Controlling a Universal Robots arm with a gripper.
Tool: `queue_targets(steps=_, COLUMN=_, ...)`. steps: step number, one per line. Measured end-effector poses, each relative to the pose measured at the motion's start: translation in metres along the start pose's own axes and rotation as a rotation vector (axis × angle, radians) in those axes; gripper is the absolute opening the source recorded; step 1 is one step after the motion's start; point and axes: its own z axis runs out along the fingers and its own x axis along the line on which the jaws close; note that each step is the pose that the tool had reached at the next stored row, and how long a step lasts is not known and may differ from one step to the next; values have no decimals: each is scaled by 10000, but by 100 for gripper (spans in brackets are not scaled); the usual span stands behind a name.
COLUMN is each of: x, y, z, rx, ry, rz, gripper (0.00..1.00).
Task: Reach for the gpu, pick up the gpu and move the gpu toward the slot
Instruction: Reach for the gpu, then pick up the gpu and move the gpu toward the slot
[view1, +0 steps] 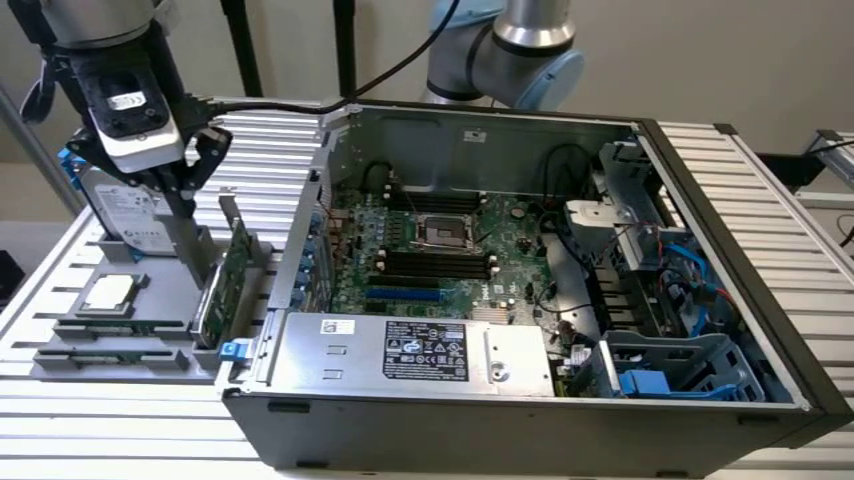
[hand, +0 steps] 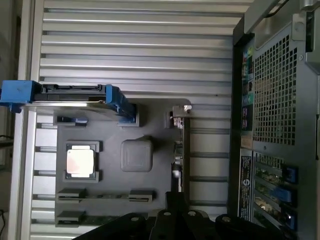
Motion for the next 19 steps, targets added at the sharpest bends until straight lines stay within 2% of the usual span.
queue_targets(steps=4, x=-81, y=-59, z=31, rx=1, ry=-4, rz=-1, gripper=11)
queue_targets(steps=19, x=-83, y=-60, z=31, rx=0, ry=4, rz=0, gripper=12)
